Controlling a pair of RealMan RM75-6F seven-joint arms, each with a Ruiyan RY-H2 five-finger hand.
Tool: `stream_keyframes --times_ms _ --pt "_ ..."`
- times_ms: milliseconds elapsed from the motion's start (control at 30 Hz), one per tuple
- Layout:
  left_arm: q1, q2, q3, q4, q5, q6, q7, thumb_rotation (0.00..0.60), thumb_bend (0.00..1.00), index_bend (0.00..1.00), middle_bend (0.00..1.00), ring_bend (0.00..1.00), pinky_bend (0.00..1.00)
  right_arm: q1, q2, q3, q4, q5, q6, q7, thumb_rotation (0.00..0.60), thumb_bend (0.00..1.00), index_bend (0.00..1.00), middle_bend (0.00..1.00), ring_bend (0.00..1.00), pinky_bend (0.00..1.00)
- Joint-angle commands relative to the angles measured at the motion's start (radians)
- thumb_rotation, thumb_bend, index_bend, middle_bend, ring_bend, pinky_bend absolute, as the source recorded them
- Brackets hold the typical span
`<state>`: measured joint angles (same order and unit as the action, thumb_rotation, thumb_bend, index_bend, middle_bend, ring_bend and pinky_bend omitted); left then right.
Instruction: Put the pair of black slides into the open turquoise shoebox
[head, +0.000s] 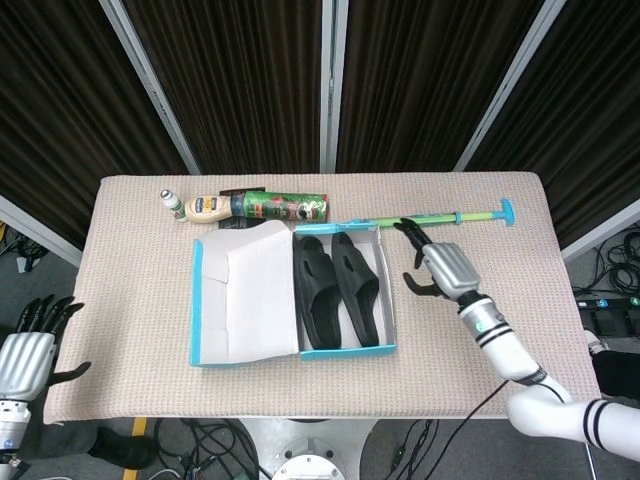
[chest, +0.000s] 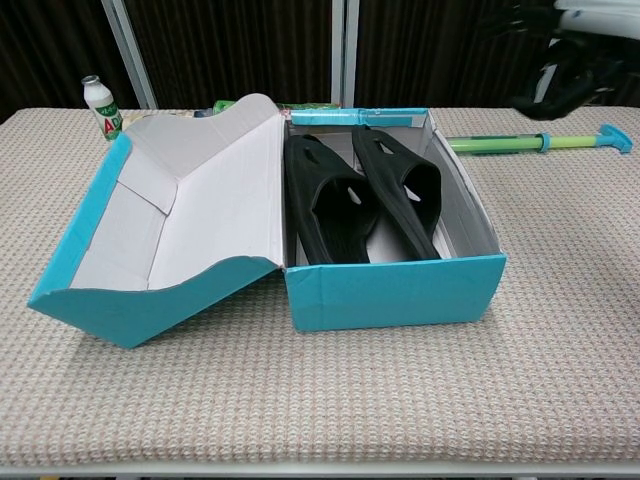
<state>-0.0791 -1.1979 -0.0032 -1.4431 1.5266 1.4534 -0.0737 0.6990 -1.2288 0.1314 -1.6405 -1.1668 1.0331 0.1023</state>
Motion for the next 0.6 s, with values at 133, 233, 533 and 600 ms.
stream_keyframes --times_ms 133,233,533,600 --pt "-0.005 -0.013 -0.009 0.003 -0.012 -0.003 0.038 0.600 0.03 0.17 0.10 0.01 0.02 -0.309 0.065 -0.132 -0.022 -0.155 0.417 -0.154 0.600 0.33 0.00 0.00 0.00 0.02" --pt "-0.005 -0.020 -0.014 -0.004 -0.021 0.000 0.063 0.600 0.03 0.17 0.10 0.01 0.02 -0.401 0.073 -0.185 -0.005 -0.203 0.496 -0.123 0.600 0.33 0.00 0.00 0.00 0.01" --pt "-0.009 -0.023 -0.020 -0.026 -0.023 0.007 0.104 0.600 0.03 0.17 0.10 0.01 0.02 -0.555 0.089 -0.256 0.010 -0.276 0.575 -0.040 0.600 0.33 0.00 0.00 0.00 0.00" --pt "-0.010 -0.025 -0.020 -0.027 -0.025 0.006 0.110 0.600 0.03 0.17 0.10 0.01 0.01 -0.563 0.092 -0.254 0.011 -0.291 0.575 -0.035 0.600 0.33 0.00 0.00 0.00 0.00"
